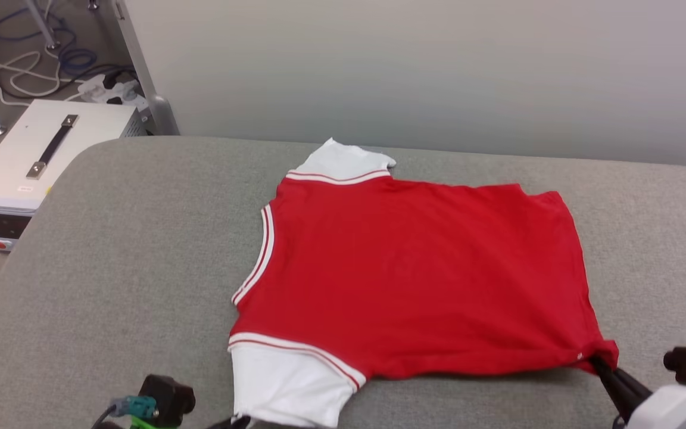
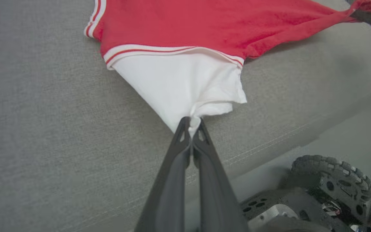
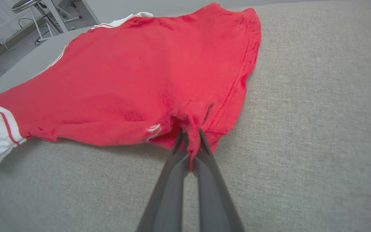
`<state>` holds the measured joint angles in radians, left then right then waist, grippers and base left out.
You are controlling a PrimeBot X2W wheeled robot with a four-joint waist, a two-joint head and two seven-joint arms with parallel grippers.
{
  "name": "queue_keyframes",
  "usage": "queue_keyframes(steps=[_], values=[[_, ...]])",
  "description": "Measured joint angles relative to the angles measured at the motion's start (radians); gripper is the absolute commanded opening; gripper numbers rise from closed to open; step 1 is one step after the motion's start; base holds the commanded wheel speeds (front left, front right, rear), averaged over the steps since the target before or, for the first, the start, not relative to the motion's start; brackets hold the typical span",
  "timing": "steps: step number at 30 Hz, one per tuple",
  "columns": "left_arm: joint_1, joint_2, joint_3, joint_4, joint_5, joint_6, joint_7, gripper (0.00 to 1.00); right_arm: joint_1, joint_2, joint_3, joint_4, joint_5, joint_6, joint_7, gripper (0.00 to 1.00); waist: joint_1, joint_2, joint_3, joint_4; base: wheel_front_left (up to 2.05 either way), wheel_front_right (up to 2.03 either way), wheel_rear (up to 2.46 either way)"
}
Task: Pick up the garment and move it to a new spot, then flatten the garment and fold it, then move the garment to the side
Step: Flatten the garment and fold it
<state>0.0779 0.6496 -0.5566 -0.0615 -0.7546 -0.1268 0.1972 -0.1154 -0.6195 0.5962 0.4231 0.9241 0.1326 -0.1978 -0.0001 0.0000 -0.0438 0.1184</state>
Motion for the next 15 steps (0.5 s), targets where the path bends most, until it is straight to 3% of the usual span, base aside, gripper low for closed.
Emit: queue_keyframes(steps=[8, 15], values=[[0.107, 0.069, -0.026, -0.107, -0.098, 0.000, 0.098, 0.00, 0.175, -0.051, -0.034, -0.116, 0.077, 0.000, 0.015, 0.00, 0.0000, 0.0000, -0.034, -0.004, 0.00, 0.00, 0.00], [0.124, 0.079, 0.017, -0.148, -0.105, 0.021, 0.064, 0.00, 0.237, -0.059, -0.086, -0.193, 0.090, 0.000, 0.028, 0.00, 0.0000, 0.0000, -0.032, -0.021, 0.00, 0.00, 0.00]])
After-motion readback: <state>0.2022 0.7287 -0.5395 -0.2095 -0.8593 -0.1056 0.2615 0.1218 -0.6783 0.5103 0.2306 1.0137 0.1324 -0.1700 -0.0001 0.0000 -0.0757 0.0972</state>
